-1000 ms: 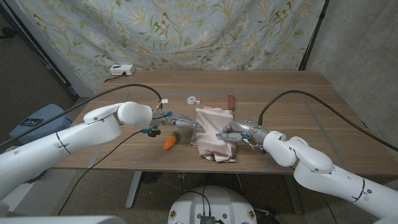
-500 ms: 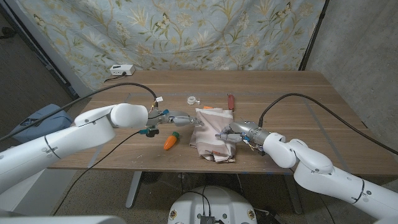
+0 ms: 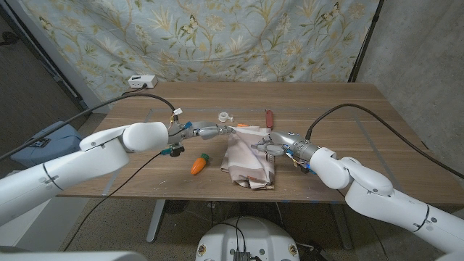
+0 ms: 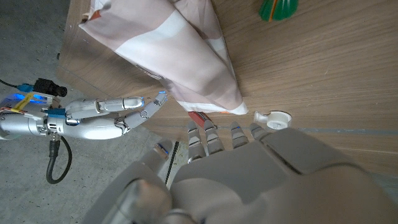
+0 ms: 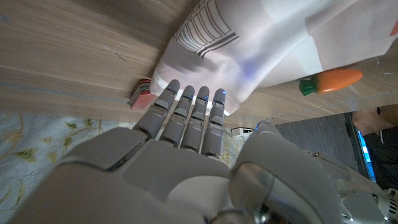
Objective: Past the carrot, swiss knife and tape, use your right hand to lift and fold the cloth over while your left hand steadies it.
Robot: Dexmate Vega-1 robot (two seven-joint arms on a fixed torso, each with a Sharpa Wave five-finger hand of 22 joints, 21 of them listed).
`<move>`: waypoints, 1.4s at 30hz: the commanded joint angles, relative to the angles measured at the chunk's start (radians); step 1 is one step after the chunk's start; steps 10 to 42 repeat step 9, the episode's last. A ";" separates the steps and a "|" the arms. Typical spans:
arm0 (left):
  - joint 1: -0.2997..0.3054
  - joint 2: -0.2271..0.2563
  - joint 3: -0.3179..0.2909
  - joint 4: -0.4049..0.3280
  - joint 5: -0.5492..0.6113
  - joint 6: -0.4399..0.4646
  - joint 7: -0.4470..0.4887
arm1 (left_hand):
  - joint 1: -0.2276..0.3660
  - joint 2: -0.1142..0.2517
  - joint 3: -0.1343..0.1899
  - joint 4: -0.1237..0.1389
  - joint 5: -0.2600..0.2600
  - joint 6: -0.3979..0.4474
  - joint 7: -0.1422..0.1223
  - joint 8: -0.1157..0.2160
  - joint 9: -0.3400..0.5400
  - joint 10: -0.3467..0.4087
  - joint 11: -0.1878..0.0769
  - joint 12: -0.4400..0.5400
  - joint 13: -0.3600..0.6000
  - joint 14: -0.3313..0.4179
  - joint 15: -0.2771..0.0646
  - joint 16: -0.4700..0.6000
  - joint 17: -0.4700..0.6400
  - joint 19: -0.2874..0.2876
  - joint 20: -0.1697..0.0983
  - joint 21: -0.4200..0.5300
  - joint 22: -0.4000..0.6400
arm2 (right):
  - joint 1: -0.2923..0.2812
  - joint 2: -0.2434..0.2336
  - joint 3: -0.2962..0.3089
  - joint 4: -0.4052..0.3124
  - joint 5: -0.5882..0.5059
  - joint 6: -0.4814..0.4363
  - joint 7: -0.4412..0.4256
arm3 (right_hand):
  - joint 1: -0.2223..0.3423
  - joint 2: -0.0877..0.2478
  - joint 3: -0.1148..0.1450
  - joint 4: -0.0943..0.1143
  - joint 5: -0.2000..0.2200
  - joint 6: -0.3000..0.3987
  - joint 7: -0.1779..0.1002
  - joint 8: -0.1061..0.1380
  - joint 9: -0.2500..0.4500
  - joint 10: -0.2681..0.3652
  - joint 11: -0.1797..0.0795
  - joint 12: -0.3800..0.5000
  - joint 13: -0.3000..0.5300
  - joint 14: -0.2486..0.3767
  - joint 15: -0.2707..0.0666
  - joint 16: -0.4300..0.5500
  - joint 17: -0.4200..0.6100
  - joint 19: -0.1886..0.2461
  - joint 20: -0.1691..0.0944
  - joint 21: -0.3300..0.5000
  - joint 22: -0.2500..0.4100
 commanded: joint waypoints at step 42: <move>0.076 -0.074 -0.045 0.038 -0.031 0.018 0.189 | 0.007 0.000 0.007 -0.010 -0.002 -0.009 0.005 -0.002 0.003 -0.008 0.008 -0.001 0.001 0.010 0.001 0.000 0.001 -0.007 0.011 0.008 0.000 | 0.074 0.073 0.035 0.117 0.123 0.016 -0.149 | 0.013 0.002 0.008 -0.010 0.006 0.009 0.003 0.005 0.000 0.012 0.004 0.005 0.002 0.015 -0.011 0.008 0.001 -0.003 -0.001 -0.002 0.004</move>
